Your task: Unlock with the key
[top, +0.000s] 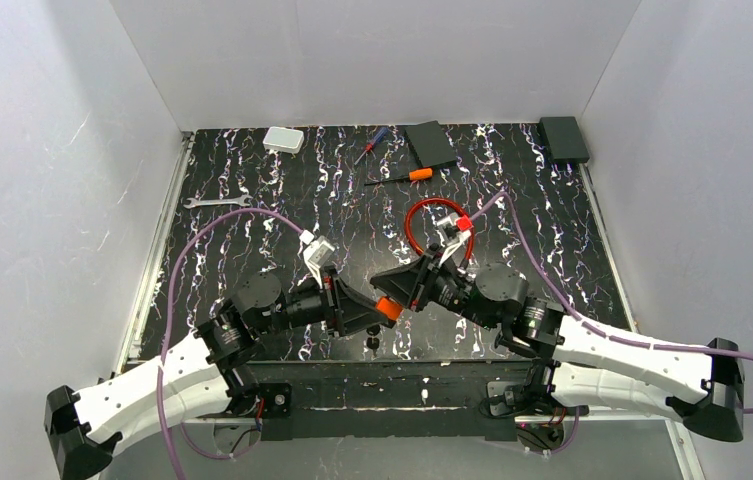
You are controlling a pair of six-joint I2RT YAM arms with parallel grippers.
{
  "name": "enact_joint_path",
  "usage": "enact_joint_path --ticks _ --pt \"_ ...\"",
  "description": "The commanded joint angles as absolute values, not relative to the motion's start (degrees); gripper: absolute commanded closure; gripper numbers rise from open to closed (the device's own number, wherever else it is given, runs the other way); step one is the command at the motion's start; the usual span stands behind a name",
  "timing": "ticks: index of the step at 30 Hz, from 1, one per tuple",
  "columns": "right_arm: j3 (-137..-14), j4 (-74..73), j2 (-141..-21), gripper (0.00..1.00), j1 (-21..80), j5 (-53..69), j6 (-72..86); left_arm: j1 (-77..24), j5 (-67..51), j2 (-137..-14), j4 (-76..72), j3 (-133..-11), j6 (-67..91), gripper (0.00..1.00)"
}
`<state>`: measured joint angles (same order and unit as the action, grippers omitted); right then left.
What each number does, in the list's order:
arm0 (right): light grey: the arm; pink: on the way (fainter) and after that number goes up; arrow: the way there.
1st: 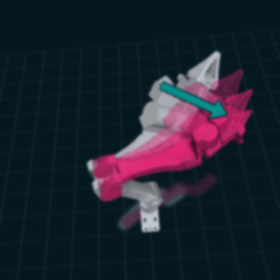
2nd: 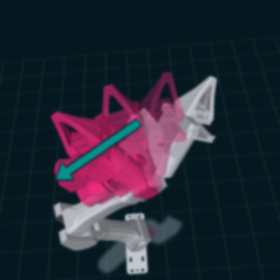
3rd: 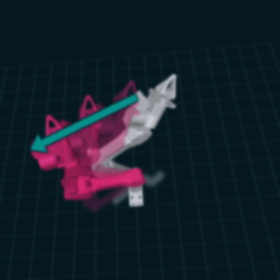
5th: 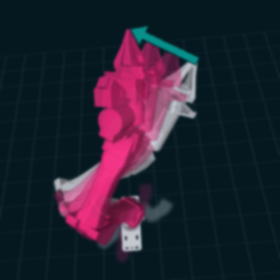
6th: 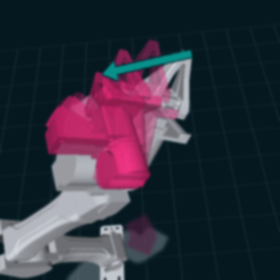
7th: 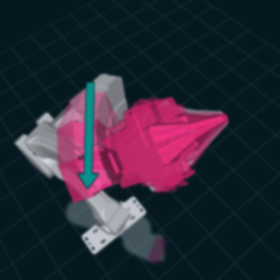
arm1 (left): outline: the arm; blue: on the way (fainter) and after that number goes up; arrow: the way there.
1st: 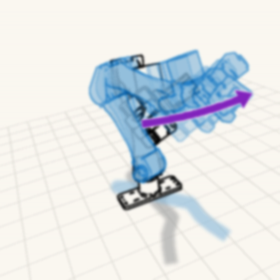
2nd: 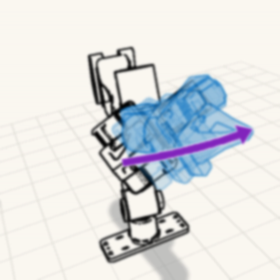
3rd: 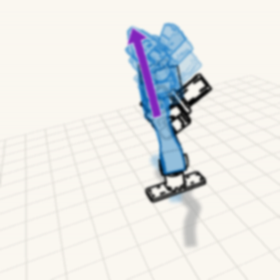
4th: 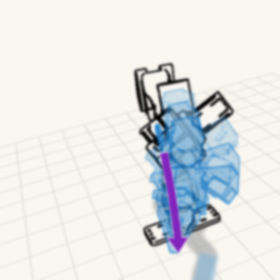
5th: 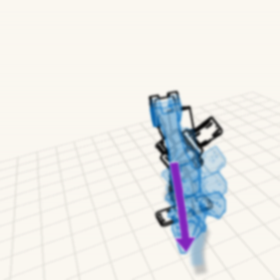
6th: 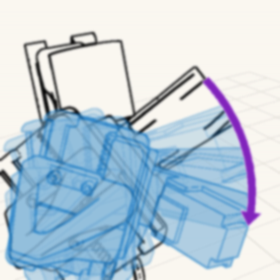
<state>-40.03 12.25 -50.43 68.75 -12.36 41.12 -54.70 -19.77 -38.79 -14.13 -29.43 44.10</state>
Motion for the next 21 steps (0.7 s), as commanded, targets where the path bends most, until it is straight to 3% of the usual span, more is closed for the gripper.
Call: enact_joint_path --ticks 1,4,7,11,14,17,21 --pt "-36.90 23.65 -47.53 0.88 69.01 -3.23 27.31 -54.29 -19.65 -36.94 -17.21 -30.58 46.73 1.00" --pt "-36.10 25.79 -47.31 0.89 68.99 1.85 23.23 -54.23 -20.18 -36.29 -17.47 -30.58 47.32 1.00" --pt "-37.04 25.05 -47.42 0.79 69.00 2.90 21.64 -54.23 -20.26 -35.51 -17.49 -30.43 47.54 1.00" --pt "-40.38 21.39 -47.16 0.43 68.99 3.00 19.87 -54.23 -19.88 -34.67 -17.49 -30.02 47.68 1.00" --pt "-42.70 15.73 -46.54 0.26 68.99 2.39 17.60 -54.24 -19.65 -34.38 -17.49 -29.87 47.77 1.00" --pt "-42.96 13.68 -44.92 0.18 68.99 1.43 16.86 -54.24 -19.52 -34.19 -17.49 -29.88 47.57 1.00" --pt "-42.11 12.37 -43.05 0.17 68.99 1.04 17.03 -54.23 -19.51 -34.51 -17.49 -30.01 47.51 1.00"
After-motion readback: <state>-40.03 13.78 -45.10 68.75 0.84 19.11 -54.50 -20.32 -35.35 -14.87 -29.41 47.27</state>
